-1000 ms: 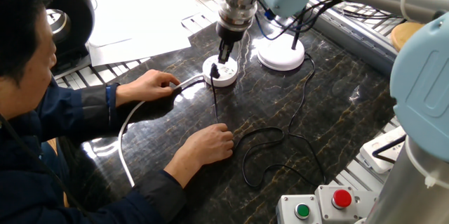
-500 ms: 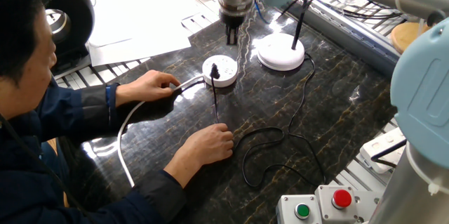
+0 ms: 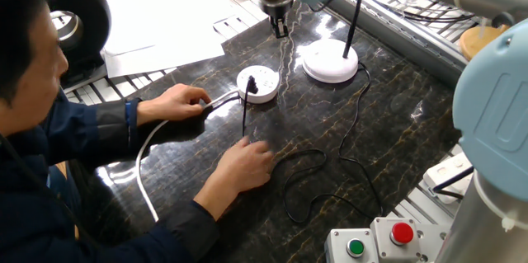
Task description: Plug in the power cord of the desk lamp, turn on the socket, and light up the desk lamp
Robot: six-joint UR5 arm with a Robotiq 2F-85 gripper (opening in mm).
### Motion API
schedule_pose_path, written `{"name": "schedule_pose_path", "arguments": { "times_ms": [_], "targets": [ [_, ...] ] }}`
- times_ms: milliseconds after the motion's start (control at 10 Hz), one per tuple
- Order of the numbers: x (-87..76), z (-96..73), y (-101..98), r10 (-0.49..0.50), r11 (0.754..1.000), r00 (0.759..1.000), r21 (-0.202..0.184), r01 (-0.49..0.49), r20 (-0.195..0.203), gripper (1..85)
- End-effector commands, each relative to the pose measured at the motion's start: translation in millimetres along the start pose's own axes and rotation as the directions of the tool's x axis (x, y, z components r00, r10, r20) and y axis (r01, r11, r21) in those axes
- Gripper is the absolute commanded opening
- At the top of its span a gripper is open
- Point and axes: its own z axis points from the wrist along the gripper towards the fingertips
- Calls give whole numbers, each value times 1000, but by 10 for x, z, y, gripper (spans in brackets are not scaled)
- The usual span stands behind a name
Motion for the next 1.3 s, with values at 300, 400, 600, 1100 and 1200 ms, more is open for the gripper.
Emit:
{"name": "schedule_pose_path", "arguments": {
  "times_ms": [300, 400, 600, 1100, 1200],
  "targets": [
    [236, -274, 498, 313, 926, 932, -159, -342, -183, 13],
    [189, -262, 467, 321, 926, 933, -154, -345, -163, 13],
    [165, -243, 373, 263, 951, 956, -132, -280, -134, 13],
    [357, 198, 73, 172, 981, 981, -74, -179, -91, 13],
    [347, 137, 16, 166, 984, 980, -53, -172, -108, 13]
  ]
}}
